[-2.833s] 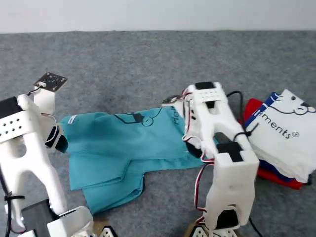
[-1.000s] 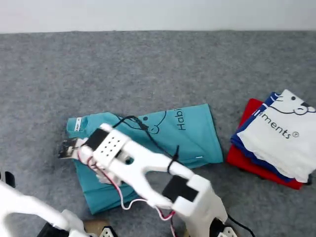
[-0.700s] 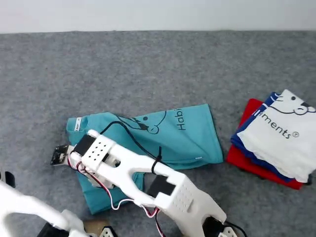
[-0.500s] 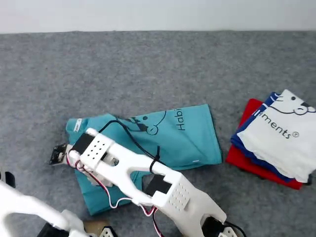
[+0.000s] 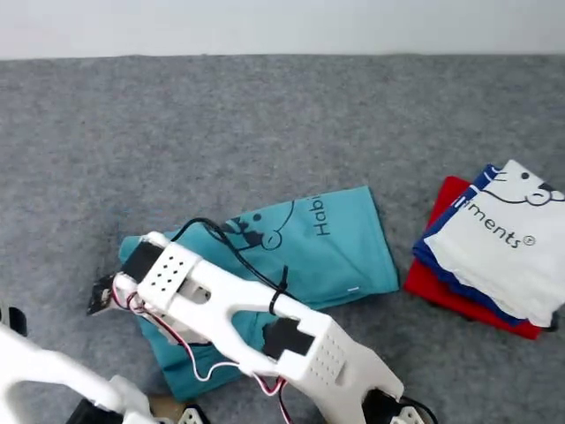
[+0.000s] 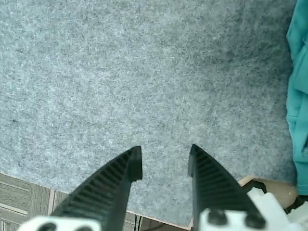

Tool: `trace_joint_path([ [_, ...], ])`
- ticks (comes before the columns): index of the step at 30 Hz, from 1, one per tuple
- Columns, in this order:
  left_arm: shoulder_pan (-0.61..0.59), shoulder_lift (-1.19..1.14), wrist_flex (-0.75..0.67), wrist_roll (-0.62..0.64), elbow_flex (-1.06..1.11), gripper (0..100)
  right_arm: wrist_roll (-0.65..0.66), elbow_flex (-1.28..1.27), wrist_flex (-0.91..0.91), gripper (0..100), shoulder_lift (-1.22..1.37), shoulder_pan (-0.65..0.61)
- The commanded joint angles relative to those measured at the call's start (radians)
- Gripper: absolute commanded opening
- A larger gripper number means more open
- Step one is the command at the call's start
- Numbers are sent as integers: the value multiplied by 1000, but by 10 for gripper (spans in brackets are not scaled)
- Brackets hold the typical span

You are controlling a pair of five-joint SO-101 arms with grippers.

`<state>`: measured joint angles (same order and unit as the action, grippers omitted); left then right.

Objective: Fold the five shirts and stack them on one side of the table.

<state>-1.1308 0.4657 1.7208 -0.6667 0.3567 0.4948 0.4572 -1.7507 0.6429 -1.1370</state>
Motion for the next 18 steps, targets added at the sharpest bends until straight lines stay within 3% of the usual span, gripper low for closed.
trace_joint_path([
  [1,2,29,-12,-2,-4,171,12,25,-42,24,-94,-24],
  [5,2,29,-12,-5,-4,171,15,2,-47,9,-124,-50],
  [10,2,29,-12,-6,-4,171,8,-49,-44,96,-130,-47],
  [18,3,29,-12,-6,-4,171,-18,-37,-44,104,-143,-31],
])
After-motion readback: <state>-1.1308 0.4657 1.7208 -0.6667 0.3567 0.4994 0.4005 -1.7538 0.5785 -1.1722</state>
